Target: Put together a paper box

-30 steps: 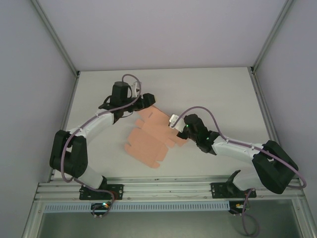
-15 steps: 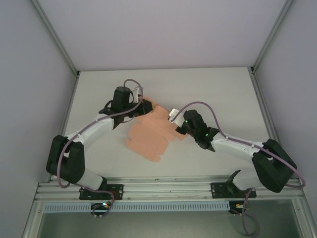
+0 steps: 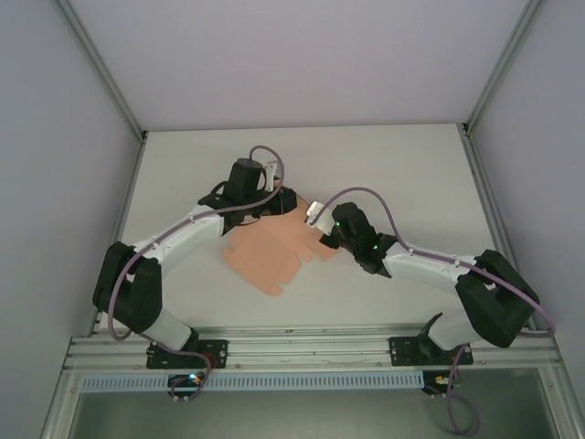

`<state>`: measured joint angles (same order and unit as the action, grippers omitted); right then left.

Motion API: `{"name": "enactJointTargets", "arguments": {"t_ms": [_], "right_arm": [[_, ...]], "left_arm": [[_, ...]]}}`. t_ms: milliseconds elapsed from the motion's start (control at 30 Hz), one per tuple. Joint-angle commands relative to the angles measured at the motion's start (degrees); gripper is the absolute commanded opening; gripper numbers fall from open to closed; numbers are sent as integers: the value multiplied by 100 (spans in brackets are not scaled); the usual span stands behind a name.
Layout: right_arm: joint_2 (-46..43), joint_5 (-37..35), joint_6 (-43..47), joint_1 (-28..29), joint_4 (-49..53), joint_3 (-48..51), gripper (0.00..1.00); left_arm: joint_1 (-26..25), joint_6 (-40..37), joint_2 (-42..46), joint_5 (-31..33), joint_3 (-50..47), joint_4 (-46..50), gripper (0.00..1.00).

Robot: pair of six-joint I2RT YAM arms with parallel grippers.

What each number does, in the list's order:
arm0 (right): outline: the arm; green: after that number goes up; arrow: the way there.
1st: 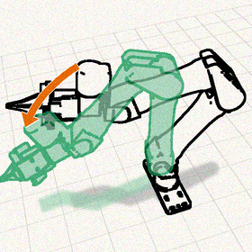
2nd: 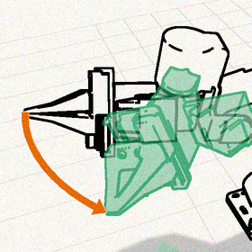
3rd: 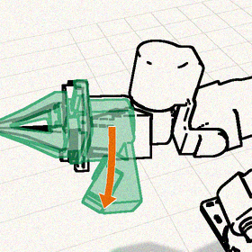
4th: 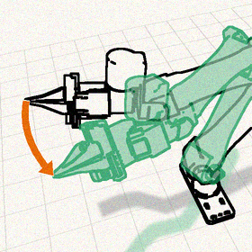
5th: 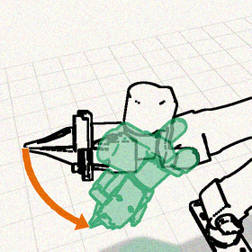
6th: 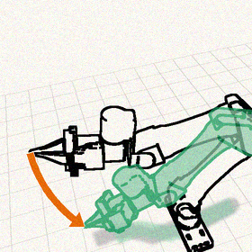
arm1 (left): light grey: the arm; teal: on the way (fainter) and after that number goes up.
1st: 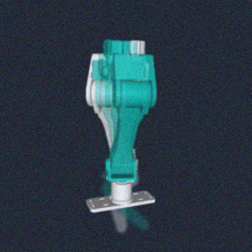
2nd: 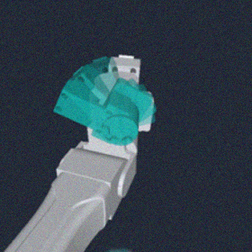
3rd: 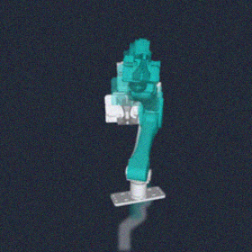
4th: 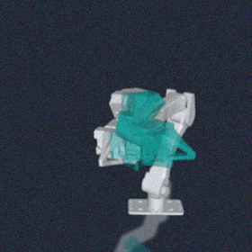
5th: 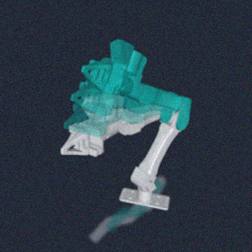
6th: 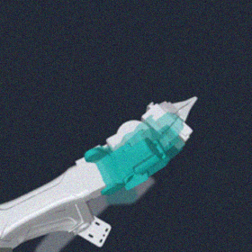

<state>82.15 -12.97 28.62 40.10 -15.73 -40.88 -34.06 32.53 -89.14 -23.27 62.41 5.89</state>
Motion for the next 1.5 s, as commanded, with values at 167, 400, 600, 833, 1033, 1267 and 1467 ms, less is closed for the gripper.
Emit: {"name": "enactJointTargets", "arguments": {"t_ms": [167, 400, 600, 833, 1033, 1267, 1467], "right_arm": [[1, -261, -163, -53, -244, 35, 0], [-122, -109, -335, -292, -19, 126, 0], [-143, 46, -455, -297, 52, 116, 0], [-164, 299, -533, -292, 18, 77, 0], [-137, 382, -533, -292, 78, -5, 0], [-133, 502, -560, -296, 43, 16, 0], [-164, 757, -473, -293, -16, 75, 0]], "left_arm": [[34, -291, 199, 12, 24, 319, 29], [804, -370, 1830, 534, -1231, 878, 68], [1697, -327, 2103, 993, -1598, 1292, 91], [1914, -753, 1307, 1270, -1208, 922, 94], [2017, -950, 852, 1384, -1129, 857, 92], [1915, -1157, 768, 645, -1329, 326, 90], [1464, -1683, 692, 291, -1319, 85, 90]]}}
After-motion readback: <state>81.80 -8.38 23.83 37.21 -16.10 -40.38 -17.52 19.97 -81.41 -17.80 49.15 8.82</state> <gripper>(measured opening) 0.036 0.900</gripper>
